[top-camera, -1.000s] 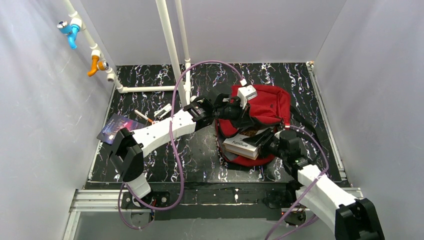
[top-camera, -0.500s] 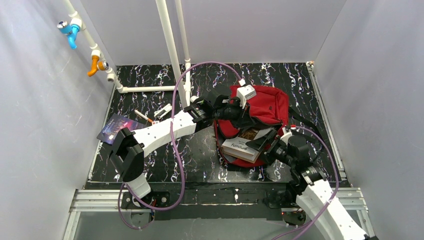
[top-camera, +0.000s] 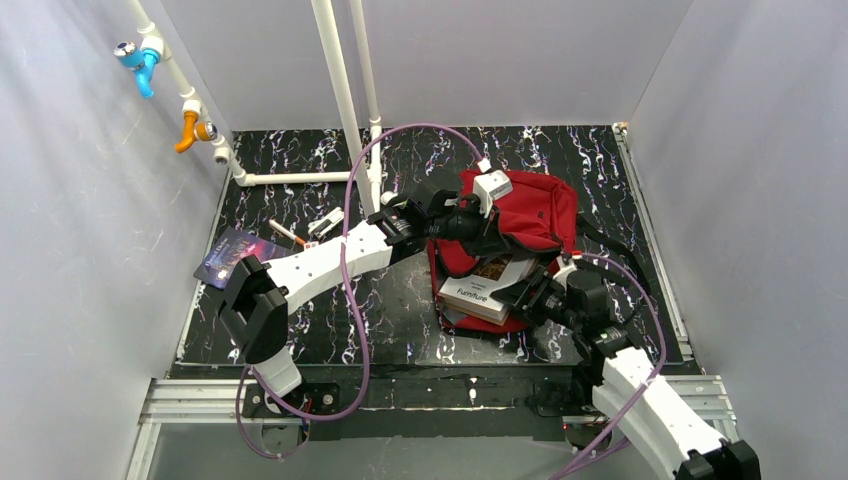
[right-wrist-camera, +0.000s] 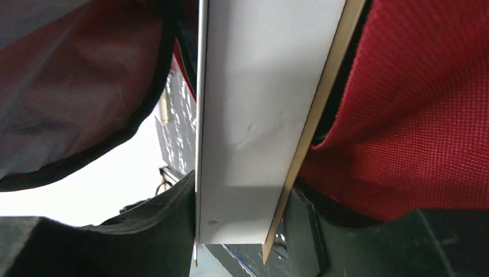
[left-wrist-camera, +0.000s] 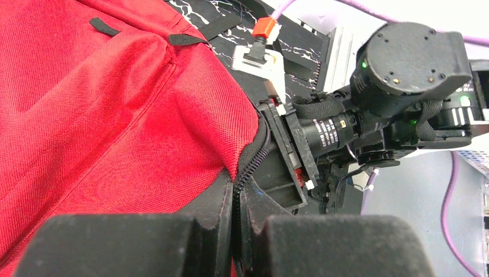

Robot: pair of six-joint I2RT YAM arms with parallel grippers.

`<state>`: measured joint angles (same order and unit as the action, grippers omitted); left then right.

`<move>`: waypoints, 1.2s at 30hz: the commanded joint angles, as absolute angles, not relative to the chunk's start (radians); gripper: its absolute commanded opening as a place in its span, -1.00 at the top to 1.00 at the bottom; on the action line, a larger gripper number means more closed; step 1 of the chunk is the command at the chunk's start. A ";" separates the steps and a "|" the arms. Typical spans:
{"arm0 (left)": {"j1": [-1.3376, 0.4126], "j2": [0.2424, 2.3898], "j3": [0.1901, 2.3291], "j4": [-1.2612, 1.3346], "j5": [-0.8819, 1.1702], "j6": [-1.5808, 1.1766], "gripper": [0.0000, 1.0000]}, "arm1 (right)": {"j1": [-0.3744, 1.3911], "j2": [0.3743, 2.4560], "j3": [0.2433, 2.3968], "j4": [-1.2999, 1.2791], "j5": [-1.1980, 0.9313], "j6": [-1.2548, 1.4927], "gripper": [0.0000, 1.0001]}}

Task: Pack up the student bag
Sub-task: Place the book in the student bag.

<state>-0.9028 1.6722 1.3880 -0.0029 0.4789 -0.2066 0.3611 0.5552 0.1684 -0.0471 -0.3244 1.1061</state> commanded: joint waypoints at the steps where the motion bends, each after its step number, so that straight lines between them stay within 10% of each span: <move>1: -0.907 1.597 1.397 -0.030 0.518 -0.159 1.00 | 0.359 0.711 0.294 0.008 -0.373 0.893 0.29; 8: -0.907 1.595 1.397 -0.030 0.538 -0.150 1.00 | 0.324 0.896 0.490 -0.229 -0.204 0.694 -0.05; 15: -0.907 1.613 1.383 0.022 0.527 -0.188 1.00 | 0.314 0.803 0.464 -0.274 -0.155 0.815 -0.95; 36: -0.907 1.640 1.406 0.026 0.530 -0.207 1.00 | 0.385 0.405 0.129 -0.091 -0.287 1.320 -0.89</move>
